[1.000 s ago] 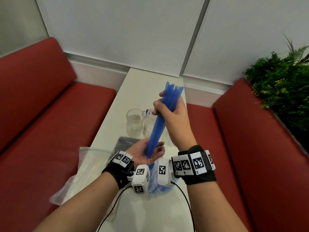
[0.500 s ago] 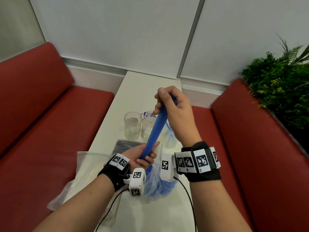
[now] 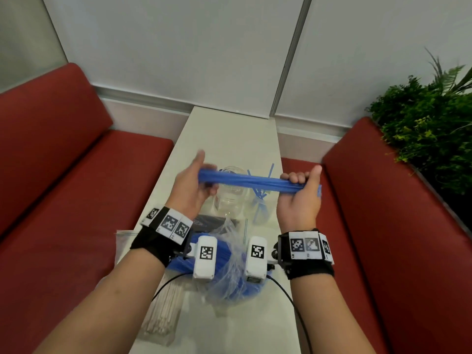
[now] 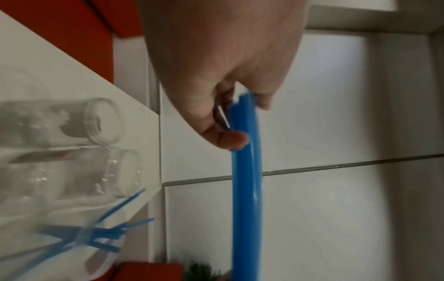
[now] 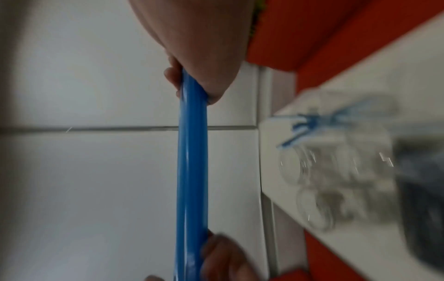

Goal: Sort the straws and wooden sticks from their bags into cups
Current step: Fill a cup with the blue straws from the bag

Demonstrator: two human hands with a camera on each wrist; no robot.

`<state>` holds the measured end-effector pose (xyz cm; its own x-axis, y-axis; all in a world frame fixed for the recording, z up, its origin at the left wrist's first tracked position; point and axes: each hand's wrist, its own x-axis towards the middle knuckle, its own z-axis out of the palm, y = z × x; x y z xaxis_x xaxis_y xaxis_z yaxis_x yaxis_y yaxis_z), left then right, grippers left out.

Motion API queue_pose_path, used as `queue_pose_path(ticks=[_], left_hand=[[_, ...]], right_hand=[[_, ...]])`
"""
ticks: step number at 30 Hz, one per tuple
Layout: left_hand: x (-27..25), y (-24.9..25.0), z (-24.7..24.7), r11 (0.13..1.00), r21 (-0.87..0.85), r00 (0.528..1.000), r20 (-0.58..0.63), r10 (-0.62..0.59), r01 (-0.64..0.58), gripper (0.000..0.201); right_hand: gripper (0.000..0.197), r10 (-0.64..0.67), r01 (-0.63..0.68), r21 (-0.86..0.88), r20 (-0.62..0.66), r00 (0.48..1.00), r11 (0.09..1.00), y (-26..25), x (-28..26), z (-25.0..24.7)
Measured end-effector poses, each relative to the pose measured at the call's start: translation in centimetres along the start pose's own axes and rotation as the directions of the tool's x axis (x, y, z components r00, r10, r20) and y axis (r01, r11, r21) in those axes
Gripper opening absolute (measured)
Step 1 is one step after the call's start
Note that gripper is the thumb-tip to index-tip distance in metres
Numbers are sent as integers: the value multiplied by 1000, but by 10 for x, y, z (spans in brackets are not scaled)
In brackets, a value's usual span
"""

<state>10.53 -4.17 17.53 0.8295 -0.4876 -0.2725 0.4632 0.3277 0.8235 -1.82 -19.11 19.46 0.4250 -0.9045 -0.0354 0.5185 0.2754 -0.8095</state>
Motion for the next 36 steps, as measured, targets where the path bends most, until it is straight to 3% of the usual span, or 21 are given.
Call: queue_pose_path(ticks=[3, 4, 5, 7, 9, 12, 14, 16, 17, 19, 20, 22, 25, 26, 28, 30, 32, 33, 34, 35, 36], left_hand=[[-15, 18, 22, 973, -25, 962, 149, 229, -228, 53], [-20, 20, 28, 958, -41, 940, 185, 285, -283, 55], [-25, 22, 33, 944, -77, 923, 198, 329, -320, 56], [-32, 25, 38, 920, -206, 899, 221, 377, -335, 65], [-37, 26, 45, 907, -288, 874, 292, 388, -306, 84], [-38, 18, 49, 932, -231, 817, 453, 356, -277, 120], [-37, 12, 46, 951, -191, 767, 562, 310, -244, 121], [-39, 9, 47, 957, -81, 739, 618, 267, -279, 100], [-38, 6, 49, 950, -52, 743, 610, 274, -308, 81], [-36, 3, 59, 945, -38, 823, 481, 303, -326, 27], [-35, 5, 62, 944, -39, 863, 394, 316, -328, 15], [-27, 10, 62, 928, -40, 884, 294, 364, -369, 34], [-15, 22, 53, 907, -89, 850, 323, 416, -411, 40], [-12, 23, 52, 904, -94, 839, 344, 422, -416, 40], [-8, 20, 51, 901, -69, 825, 376, 421, -429, 38], [-7, 14, 51, 907, -28, 831, 391, 397, -420, 38], [-5, 10, 49, 922, 8, 856, 375, 355, -386, 40], [-4, 9, 47, 935, 26, 876, 361, 321, -354, 41], [-3, 9, 44, 949, 54, 894, 357, 272, -310, 41], [-2, 8, 41, 957, 116, 907, 367, 206, -264, 41], [-2, 5, 39, 953, 211, 909, 400, 120, -219, 38]], right_hand=[[33, 102, -124, -325, -85, 991, 938, 17, -6, -12], [31, 175, -198, -166, -141, 974, 966, 22, -3, -12], [30, 206, -221, -125, -125, 971, 967, 27, -5, -18], [51, 268, -272, -22, -109, 957, 962, 34, -1, -14], [66, 293, -298, -33, -102, 951, 954, 35, -3, -18], [50, 370, -375, -9, -143, 918, 927, 25, 0, -21], [43, 438, -445, -20, -145, 887, 895, 17, 5, -21], [41, 440, -449, -91, -102, 892, 889, 16, 3, -18], [38, 410, -414, -153, -54, 910, 898, 18, 1, -17], [31, 440, -417, -241, 47, 897, 876, 23, -10, -8], [26, 479, -451, -221, 98, 872, 865, 27, -13, -7], [22, 522, -493, -191, 147, 840, 849, 34, -20, -7], [12, 564, -557, -111, 47, 824, 823, 38, -13, -13], [5, 571, -572, 8, 45, 820, 820, 37, -11, -11], [17, 628, -619, 139, -28, 778, 773, 40, -6, -5], [22, 693, -690, 180, 57, 719, 701, 44, -6, 2], [34, 702, -707, -22, 148, 696, 706, 44, -11, 4], [44, 696, -654, -243, 190, 692, 716, 40, -13, 2], [52, 670, -535, -451, 221, 709, 715, 35, -12, 1], [58, 595, -357, -601, 254, 763, 715, 28, -9, 1], [62, 501, -187, -643, 346, 793, 742, 20, -7, 3]])
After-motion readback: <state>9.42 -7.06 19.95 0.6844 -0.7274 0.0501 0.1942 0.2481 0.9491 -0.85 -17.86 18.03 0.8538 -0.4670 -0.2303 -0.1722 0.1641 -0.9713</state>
